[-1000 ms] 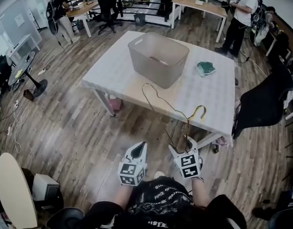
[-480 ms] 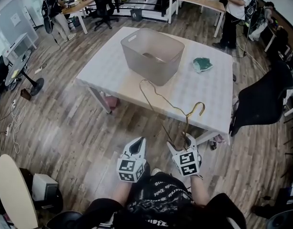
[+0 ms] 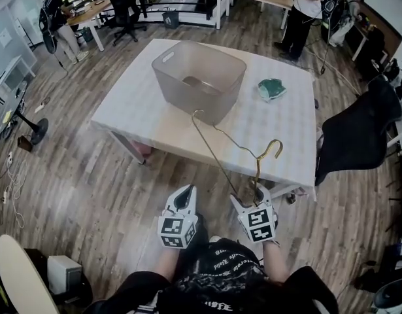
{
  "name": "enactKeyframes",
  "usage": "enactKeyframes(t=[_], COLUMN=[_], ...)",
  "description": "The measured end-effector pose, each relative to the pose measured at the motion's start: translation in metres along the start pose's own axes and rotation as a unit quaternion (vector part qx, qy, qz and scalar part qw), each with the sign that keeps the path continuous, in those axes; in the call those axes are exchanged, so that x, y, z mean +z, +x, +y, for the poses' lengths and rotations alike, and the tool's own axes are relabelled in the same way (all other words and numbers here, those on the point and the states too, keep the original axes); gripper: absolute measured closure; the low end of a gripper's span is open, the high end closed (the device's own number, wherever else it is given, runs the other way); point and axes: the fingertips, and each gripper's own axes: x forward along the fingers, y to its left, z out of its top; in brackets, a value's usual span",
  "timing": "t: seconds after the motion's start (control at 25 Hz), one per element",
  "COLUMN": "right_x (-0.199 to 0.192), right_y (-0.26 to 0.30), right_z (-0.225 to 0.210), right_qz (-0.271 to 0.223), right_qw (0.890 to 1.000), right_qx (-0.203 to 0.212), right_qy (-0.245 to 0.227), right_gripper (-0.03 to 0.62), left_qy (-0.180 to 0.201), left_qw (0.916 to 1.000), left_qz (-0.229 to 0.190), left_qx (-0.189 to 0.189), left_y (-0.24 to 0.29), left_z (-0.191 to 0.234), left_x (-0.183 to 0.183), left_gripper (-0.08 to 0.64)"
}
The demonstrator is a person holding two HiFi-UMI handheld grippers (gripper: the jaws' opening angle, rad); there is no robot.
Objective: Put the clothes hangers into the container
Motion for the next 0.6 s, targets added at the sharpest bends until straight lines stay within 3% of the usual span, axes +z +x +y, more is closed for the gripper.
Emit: enactKeyframes(t=[0.6], right_x=[0.113], right_y=[0.155], right_z=[-0.061], right_qz=[0.013], right_qw=[0.998], right_qx=[-0.066], right_qy=[0.019], right_gripper=[0.285], left_qy=[0.018], left_qw=[0.9988], left_qz=[0.004], left_qx=[-0.045], left_y=[0.16], left_z=[0.152], left_x=[0.08], left_gripper=[0.54])
